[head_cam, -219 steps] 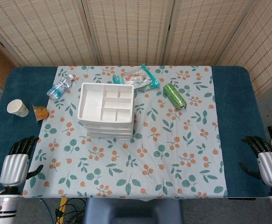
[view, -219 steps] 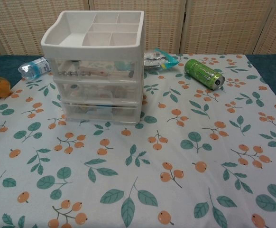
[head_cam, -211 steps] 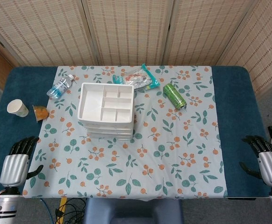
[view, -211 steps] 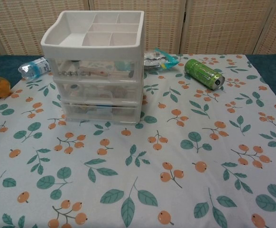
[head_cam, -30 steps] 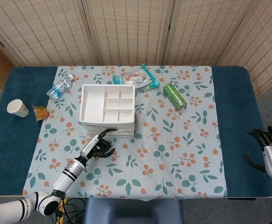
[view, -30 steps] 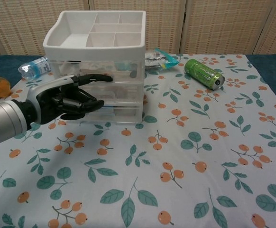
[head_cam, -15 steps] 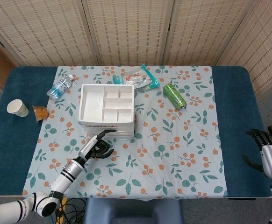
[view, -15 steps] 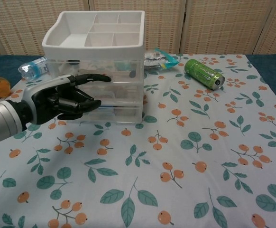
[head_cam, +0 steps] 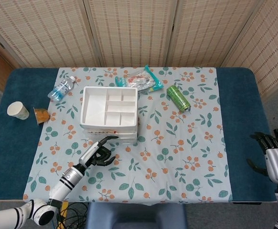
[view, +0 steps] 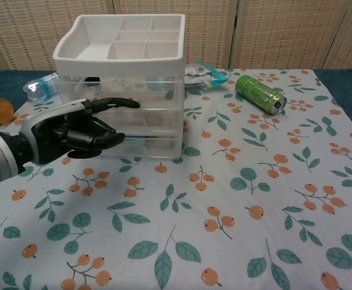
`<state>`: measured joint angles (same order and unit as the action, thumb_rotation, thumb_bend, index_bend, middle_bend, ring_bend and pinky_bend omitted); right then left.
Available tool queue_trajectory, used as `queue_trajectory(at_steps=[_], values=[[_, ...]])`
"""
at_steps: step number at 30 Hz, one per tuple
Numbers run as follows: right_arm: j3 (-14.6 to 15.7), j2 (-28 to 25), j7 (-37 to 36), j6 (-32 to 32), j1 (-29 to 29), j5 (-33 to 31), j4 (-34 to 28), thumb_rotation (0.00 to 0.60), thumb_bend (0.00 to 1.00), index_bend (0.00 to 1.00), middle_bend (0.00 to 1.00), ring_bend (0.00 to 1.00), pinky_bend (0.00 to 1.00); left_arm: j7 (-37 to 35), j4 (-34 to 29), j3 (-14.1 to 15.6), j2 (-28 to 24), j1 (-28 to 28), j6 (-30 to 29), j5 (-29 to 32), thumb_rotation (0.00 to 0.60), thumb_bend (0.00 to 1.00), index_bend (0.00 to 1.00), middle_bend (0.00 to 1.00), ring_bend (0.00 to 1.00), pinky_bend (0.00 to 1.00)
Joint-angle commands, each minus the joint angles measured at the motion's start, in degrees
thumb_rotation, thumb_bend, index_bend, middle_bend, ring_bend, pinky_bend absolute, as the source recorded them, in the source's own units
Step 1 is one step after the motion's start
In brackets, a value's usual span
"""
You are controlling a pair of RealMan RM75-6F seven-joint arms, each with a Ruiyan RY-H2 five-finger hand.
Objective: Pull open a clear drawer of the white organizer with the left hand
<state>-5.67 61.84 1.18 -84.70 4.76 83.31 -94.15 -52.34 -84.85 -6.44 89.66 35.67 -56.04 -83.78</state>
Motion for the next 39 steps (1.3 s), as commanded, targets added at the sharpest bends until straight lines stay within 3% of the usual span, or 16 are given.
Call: queue_trajectory(at_steps=[1, 6, 16, 30, 39], values=[[0.01, 0.03, 0.06, 0.01, 0.01, 0.01, -0.05, 0.600, 0.24, 0.22, 0.19, 0.22, 0.21, -0.06, -0.35, 0.29, -0.16, -0.20, -0.24, -0.15, 0.600, 0.38, 0.17, 0.90, 1.00, 1.00], [0.05, 0.14, 0.14, 0.12, 0.03, -0.04, -0.04, 0.600, 0.24, 0.22, 0.19, 0.22, 0.21, 0.35, -0.63, 1.03, -0.50, -0.30, -0.23, -0.54, 0.600, 0.38, 0.16, 0.89, 1.00, 1.00], [0.04, 0.13, 0.00, 0.34, 0.14, -0.11, 0.11, 0.600, 0.24, 0.22, 0.19, 0.22, 0.21, 3.07, -1.49, 1.67, -0.95, -0.93, -0.89, -0.03, 0.600, 0.38, 0.00, 0.89, 1.00, 1.00], [-0.02, -0.51, 0.08, 0.00, 0.13, 0.34, 0.18, 0.600, 0.24, 0.22, 0.19, 0.22, 0.21, 15.00, -7.96, 2.54, -4.08, -4.11, -4.56, 1.75, 0.600, 0.38, 0.00, 0.88, 0.99, 1.00], [-0.62, -1.88, 1.05, -0.24, 0.76, 1.06, -0.31, 0.600, 0.24, 0.22, 0.19, 0.22, 0.21, 24.73, -10.01, 3.15, -8.65, -4.53, -7.88, -2.73, 0.600, 0.38, 0.08, 0.87, 0.99, 1.00]])
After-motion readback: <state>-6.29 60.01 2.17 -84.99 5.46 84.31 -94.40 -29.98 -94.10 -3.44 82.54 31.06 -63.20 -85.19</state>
